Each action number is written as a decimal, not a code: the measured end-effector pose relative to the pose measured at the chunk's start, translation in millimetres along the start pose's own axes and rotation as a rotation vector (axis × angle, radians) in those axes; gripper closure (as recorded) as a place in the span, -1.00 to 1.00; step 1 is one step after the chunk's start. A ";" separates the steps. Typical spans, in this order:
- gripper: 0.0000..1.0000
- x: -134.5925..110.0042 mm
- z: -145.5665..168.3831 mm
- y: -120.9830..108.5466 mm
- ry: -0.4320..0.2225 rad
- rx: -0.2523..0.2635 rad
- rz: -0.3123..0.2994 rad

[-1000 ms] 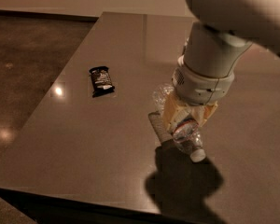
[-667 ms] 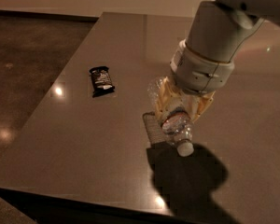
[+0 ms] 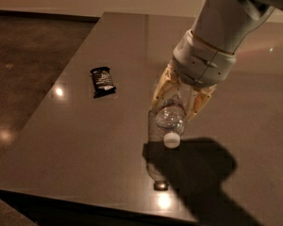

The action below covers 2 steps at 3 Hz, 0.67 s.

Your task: Place water bottle upright

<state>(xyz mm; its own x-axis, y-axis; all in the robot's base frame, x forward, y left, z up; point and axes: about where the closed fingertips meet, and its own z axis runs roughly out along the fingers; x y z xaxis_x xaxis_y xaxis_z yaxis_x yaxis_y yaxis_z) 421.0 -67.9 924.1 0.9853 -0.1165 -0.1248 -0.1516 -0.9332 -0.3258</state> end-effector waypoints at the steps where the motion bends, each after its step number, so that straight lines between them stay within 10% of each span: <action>1: 1.00 1.3 -7.6 -0.4 0.006 0.053 0.115; 2: 1.00 -2.4 -19.3 -3.4 0.021 0.113 0.195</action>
Offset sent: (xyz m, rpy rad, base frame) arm -0.0102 -0.0107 0.0350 0.1434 0.0670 -0.3040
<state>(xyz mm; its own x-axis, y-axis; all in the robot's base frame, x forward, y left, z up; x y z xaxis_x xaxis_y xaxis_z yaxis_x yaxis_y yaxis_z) 420.7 -71.1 943.6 0.9379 -0.2988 -0.1761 -0.3456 -0.8486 -0.4005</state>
